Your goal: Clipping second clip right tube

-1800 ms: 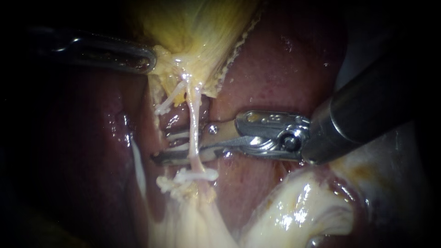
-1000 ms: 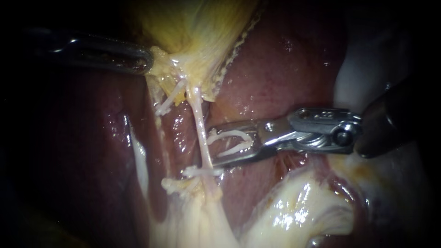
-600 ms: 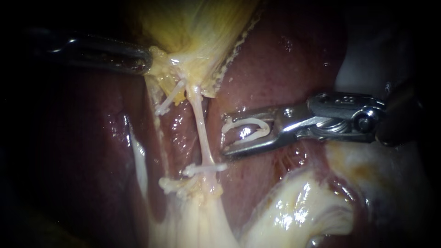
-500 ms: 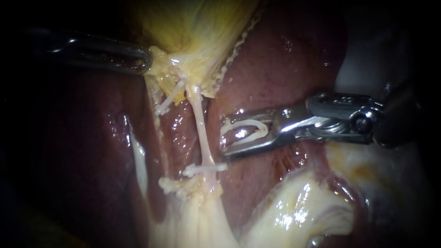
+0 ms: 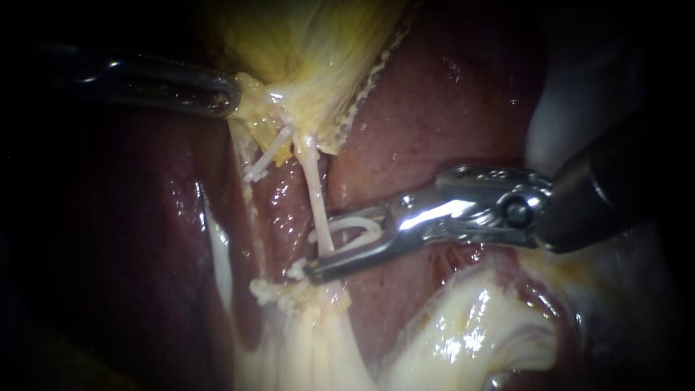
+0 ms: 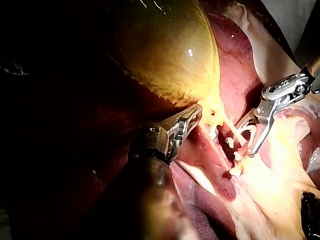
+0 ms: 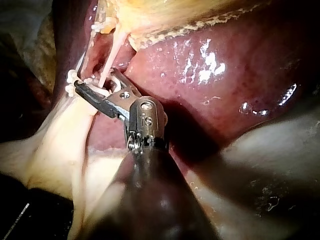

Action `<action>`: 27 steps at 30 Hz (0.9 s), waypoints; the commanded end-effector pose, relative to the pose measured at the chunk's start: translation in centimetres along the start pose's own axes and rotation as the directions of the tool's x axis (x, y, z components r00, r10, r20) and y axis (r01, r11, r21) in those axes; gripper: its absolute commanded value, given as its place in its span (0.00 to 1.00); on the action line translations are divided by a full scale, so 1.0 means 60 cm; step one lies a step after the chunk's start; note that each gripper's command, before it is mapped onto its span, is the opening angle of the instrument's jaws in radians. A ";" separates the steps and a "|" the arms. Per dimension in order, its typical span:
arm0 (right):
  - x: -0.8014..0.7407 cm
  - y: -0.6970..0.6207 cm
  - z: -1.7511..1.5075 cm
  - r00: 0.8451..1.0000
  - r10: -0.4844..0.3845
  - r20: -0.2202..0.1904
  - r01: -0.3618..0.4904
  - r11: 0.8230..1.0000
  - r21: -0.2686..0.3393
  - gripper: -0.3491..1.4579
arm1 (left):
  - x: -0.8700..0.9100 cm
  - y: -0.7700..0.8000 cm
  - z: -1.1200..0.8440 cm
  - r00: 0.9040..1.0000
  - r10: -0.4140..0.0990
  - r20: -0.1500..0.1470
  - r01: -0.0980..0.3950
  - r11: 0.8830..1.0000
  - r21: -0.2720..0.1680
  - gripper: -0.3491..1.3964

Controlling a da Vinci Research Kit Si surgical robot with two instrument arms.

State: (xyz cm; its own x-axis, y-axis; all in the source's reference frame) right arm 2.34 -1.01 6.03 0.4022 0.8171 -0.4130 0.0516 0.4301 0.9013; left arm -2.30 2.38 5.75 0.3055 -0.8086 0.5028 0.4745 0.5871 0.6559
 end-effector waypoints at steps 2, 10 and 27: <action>0.0003 -0.0005 0.0004 0.999 0.028 -0.021 -0.027 0.999 0.036 0.47 | 0.0001 0.0001 0.0001 1.000 0.000 0.000 0.000 1.000 0.000 0.00; 0.0015 -0.0049 0.0007 0.995 0.078 -0.059 -0.069 0.987 0.144 0.47 | 0.0002 0.0002 0.0001 1.000 0.000 0.000 0.000 1.000 0.000 0.00; 0.0022 -0.0039 -0.0020 0.992 0.112 -0.061 -0.099 0.979 0.176 0.22 | 0.0002 0.0003 -0.0001 1.000 0.000 0.000 0.000 1.000 0.000 0.00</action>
State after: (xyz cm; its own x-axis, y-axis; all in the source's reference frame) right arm 2.26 -0.95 5.75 0.3501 0.8834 -0.3115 0.1687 0.2676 0.9486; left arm -2.28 2.38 5.77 0.3058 -0.8087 0.5025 0.4744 0.5870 0.6560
